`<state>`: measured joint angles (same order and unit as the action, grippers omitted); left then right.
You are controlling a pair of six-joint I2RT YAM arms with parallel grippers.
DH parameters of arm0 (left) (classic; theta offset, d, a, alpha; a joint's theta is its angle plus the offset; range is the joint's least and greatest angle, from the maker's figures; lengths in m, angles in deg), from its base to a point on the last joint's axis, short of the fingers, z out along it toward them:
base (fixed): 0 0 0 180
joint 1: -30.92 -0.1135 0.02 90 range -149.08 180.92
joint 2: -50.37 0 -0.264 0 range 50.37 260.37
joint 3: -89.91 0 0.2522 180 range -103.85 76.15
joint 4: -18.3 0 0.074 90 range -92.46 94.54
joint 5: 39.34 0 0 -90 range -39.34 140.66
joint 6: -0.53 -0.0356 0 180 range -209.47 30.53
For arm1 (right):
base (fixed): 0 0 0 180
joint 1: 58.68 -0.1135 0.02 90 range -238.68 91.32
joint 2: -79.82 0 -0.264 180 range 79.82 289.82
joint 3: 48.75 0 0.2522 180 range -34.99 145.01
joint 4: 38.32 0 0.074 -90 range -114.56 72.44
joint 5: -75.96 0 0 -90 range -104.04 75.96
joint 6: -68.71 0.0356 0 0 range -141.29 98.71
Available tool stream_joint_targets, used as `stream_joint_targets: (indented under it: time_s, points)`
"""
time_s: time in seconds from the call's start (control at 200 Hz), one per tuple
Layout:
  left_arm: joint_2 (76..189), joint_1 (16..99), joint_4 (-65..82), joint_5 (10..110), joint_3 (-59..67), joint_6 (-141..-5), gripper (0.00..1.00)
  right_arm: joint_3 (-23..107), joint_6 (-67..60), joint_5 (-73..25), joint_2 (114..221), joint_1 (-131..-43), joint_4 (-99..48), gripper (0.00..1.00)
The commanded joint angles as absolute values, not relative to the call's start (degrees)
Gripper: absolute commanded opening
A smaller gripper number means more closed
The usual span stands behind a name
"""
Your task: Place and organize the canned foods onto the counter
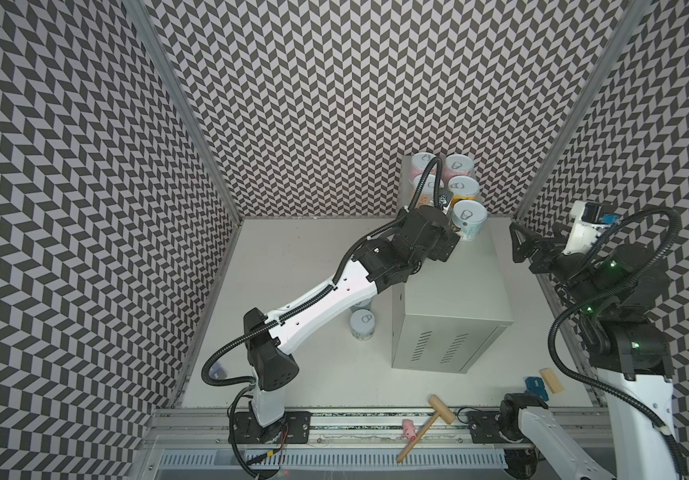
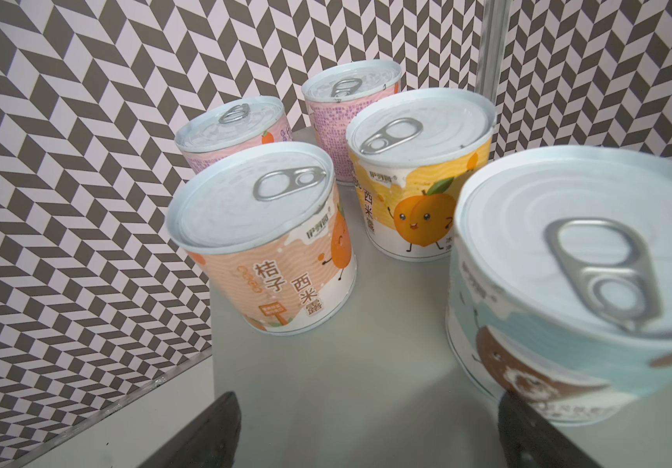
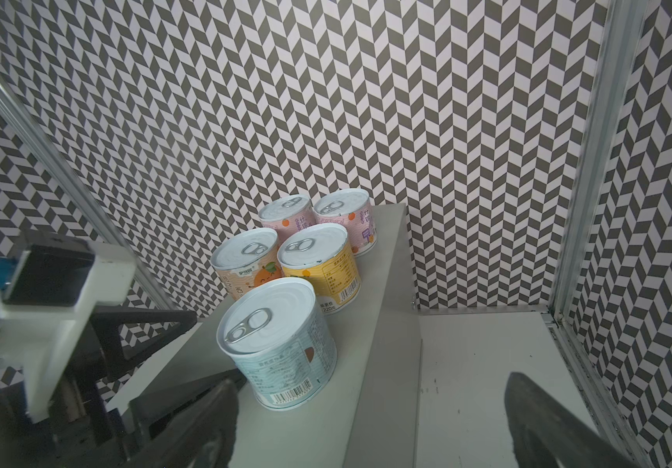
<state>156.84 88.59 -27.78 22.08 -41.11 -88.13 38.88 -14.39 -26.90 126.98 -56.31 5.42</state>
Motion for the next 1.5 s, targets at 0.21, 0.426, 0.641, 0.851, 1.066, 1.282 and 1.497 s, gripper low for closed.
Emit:
stream_joint_targets:
  time_s: [0.21,0.426,0.641,0.851,1.066,1.282,1.497]
  points:
    - [157.69,88.76,-28.24,23.15,-43.25,-87.72,1.00,38.19,-14.79,-27.21,126.07,-56.68,2.51,0.99]
    - [157.78,88.76,-28.33,23.41,-43.38,-87.69,1.00,38.30,-14.79,-27.22,126.21,-56.66,2.42,0.99]
    - [157.93,88.76,-28.42,23.44,-43.35,-87.72,1.00,38.30,-14.82,-27.30,126.26,-56.66,2.42,0.99]
    - [157.70,88.76,-28.59,22.44,-43.40,-87.64,1.00,38.40,-14.79,-27.48,126.31,-56.66,2.40,0.99]
    - [153.67,88.67,-29.29,19.60,-42.48,-86.66,1.00,38.96,-14.87,-28.45,126.80,-56.66,2.50,0.99]
    - [142.65,88.41,-29.71,17.47,-33.11,-85.47,1.00,38.89,-15.88,-32.55,127.24,-56.88,2.25,0.99]
    - [129.80,83.59,-33.58,19.65,-20.29,-79.29,1.00,40.69,-17.58,-38.94,130.27,-58.77,4.10,0.99]
